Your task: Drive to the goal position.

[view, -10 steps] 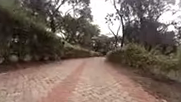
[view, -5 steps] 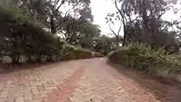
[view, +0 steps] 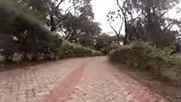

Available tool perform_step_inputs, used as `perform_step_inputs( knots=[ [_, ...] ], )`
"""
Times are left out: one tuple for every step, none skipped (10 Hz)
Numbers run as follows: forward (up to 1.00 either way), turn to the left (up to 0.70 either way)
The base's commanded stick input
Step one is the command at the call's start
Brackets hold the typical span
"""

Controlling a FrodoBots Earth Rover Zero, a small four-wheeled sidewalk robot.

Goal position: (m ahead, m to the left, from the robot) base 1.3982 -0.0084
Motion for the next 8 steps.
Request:
perform_step_inputs(
  knots=[
    [0.7, -0.34],
    [0.7, -0.14],
    [0.7, 0.0],
    [0.7, 0.0],
    [0.7, -0.06],
    [0.7, -0.24],
    [0.7, -0.28],
    [0.7, -0.1]
  ],
)
